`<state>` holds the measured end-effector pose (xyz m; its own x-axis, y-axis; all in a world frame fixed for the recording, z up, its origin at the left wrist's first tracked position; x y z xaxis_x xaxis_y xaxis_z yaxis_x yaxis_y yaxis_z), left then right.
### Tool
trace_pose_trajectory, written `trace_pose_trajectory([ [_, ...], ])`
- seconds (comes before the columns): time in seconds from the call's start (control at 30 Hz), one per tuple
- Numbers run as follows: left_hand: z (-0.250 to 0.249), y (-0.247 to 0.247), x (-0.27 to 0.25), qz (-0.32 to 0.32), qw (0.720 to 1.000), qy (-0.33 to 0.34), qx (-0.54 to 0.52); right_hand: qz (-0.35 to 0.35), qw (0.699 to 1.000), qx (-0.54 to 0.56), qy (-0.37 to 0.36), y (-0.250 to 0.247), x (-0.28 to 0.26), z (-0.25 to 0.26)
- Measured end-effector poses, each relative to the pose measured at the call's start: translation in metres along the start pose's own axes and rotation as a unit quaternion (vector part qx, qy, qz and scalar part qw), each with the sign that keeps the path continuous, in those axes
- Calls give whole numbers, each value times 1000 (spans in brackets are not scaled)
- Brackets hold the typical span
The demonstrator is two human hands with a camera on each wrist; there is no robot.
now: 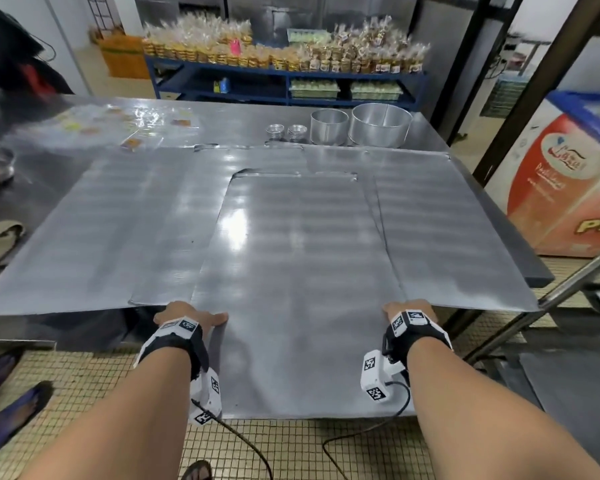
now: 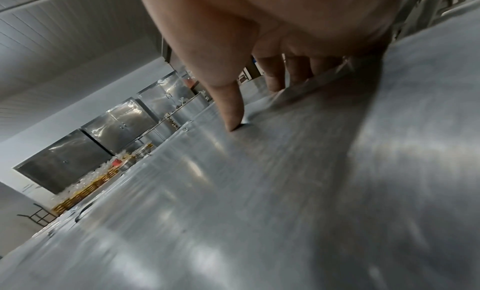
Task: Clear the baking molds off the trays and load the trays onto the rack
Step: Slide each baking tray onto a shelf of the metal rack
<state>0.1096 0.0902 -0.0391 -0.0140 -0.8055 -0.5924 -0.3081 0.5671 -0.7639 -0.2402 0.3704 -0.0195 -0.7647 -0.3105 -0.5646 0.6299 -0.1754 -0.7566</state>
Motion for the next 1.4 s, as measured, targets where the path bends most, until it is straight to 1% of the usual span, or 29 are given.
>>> trace_pose_trajectory([
  [0.07, 0, 2, -1, -2, 1000, -1, 0, -27, 999, -32, -11, -3, 10, -2],
  [0.1, 1, 2, -1, 0, 1000, -2, -4, -37, 999, 14, 0, -4, 15, -7],
  [0.13, 2, 2, -1, 3, 1000, -5, -11, -27, 998, 49, -1, -4, 14, -7],
  [0.17, 2, 2, -1, 3, 1000, -7, -17, -24, 999, 36, 1, -6, 15, -8],
  [0.2, 2, 2, -1, 3, 1000, -9, -21, -22, 999, -31, -7, -7, 17, -6],
  [0.23, 2, 1, 0, 3, 1000, -9, -24, -13, 999, -38, -9, -8, 16, -4],
  [0.3, -1, 1, 2, 6, 999, -8, -31, 15, 990, -137, -13, -3, 16, -2],
  [0.37, -4, -2, 4, 1, 1000, -1, -31, 35, 982, -186, 3, 4, 14, 0],
  [0.4, -6, -3, 5, -3, 1000, 1, -27, 23, 983, -185, -7, 4, 17, 3],
  [0.43, -7, -4, 6, -9, 1000, 3, -24, 15, 977, -215, -12, 4, 20, 5],
  [0.53, -8, -1, 8, -14, 999, 6, -36, 1, 972, -234, -24, -2, 15, 11],
  [0.6, -8, 0, 8, -17, 999, 2, -40, 2, 977, -213, -30, -3, 12, 12],
  [0.63, -7, 0, 9, -18, 999, 0, -41, 0, 978, -210, -21, -3, 11, 11],
  [0.7, -7, 1, 10, -15, 999, -7, -48, 3, 970, -242, -24, 1, 15, 11],
  [0.77, -7, 1, 13, -5, 999, -8, -53, 3, 963, -268, -16, 3, 15, 12],
  [0.8, -8, 2, 15, 4, 998, -8, -58, 16, 960, -278, -15, 6, 14, 13],
  [0.87, -7, 6, 24, 27, 997, -7, -69, 22, 966, -258, -4, 5, 16, 11],
  [0.9, -6, 6, 27, 35, 996, -6, -76, 23, 961, -274, 5, 5, 15, 9],
  [0.97, -5, 6, 30, 38, 996, -7, -76, 22, 952, -305, -10, 4, 14, 10],
  [1.0, -6, 5, 29, 41, 996, -5, -80, 7, 962, -274, -9, 1, 17, 10],
  [1.03, -6, 6, 29, 46, 995, -4, -88, 10, 968, -249, -17, 1, 16, 13],
  [1.07, -6, 7, 31, 51, 995, -4, -91, 25, 979, -200, -6, 2, 14, 12],
  [1.1, -8, 7, 30, 58, 995, -2, -85, 10, 989, -148, 11, -2, 12, 9],
  [1.17, -11, 6, 30, 62, 995, 4, -78, 8, 997, -72, 21, -7, 11, 7],
  [1.2, -14, 6, 30, 59, 995, 12, -78, -1, 999, -42, 16, -9, 13, 8],
  [1.27, -17, 7, 27, 59, 996, 15, -68, -34, 997, 51, 44, -19, 15, 3],
  [1.3, -18, 6, 25, 55, 997, 11, -60, -39, 993, 98, 57, -20, 17, 0],
  [1.33, -17, 6, 28, 50, 997, 8, -60, -34, 987, 133, 78, -16, 18, -4],
  [1.4, -16, 7, 31, 38, 997, 10, -59, -26, 979, 176, 95, -13, 24, -10],
])
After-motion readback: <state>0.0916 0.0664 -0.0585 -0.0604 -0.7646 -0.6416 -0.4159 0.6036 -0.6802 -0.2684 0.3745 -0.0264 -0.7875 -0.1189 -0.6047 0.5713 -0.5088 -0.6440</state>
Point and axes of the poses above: each hand's wrist, its own x-axis towards the middle knuckle, its own y-axis out of the palm, z = x × y, the point moved 9 cm from there along x, towards the middle knuckle, and after that the axes turned 7 degrees about z, right-handed, at the moved point
